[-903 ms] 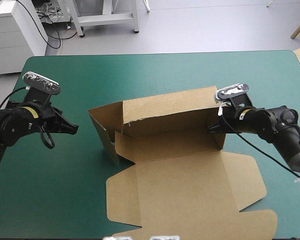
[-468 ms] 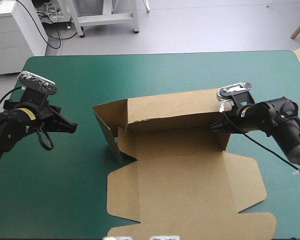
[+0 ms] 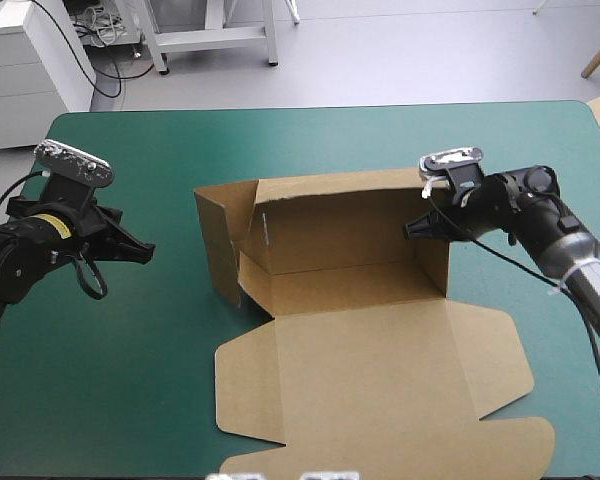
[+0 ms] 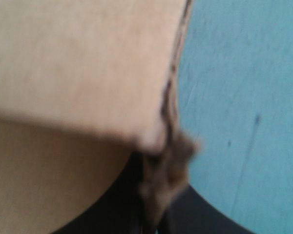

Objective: Fold the box

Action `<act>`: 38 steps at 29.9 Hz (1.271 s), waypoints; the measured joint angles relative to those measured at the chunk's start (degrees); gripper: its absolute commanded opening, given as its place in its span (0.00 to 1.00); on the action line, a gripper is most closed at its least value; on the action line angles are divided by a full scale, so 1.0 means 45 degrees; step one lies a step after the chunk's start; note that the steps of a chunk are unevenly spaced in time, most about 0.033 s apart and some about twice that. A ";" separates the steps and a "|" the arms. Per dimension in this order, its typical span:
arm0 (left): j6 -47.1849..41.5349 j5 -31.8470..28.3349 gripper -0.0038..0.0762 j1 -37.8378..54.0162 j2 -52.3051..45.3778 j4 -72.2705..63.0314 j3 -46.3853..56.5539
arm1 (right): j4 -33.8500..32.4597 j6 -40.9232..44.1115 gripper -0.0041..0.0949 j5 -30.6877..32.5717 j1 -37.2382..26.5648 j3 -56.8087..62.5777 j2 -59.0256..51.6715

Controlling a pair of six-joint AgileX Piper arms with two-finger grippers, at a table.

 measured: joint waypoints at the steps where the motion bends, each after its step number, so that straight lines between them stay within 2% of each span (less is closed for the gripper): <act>1: 0.0000 -0.0014 0.04 0.0000 0.0000 0.0000 0.0000 | -0.0011 0.0013 0.03 -0.0379 -0.0003 -0.0184 0.0262; 4: 0.0000 -0.0069 0.04 0.0000 -0.0004 0.0000 0.0000 | -0.0058 0.0040 0.04 -0.1619 -0.0014 -0.0734 0.1115; 7: 0.0000 -0.0083 0.04 0.0000 -0.0014 0.0000 0.0000 | -0.0085 0.0052 0.13 -0.2236 -0.0019 -0.1020 0.1696; 10: 0.0000 -0.0083 0.04 0.0000 -0.0014 0.0000 0.0000 | -0.0116 0.0003 0.29 -0.2339 -0.0034 -0.1212 0.1953; 16: 0.0000 -0.0083 0.04 0.0000 -0.0014 0.0000 0.0000 | -0.0045 -0.0270 0.75 -0.0701 0.0009 -0.1596 0.2224; 18: 0.0000 -0.0083 0.04 0.0000 -0.0014 0.0000 0.0000 | -0.0045 -0.0298 0.80 -0.0153 0.0009 -0.2086 0.2163; 30: 0.0000 -0.0083 0.04 0.0000 -0.0014 0.0000 0.0000 | -0.0666 -0.0394 0.81 0.2272 0.0009 -0.5078 0.0135; 38: 0.0000 -0.0071 0.04 0.0000 -0.0014 -0.0011 0.0000 | -0.0711 -0.0407 0.81 0.2755 0.0009 -0.5246 -0.0336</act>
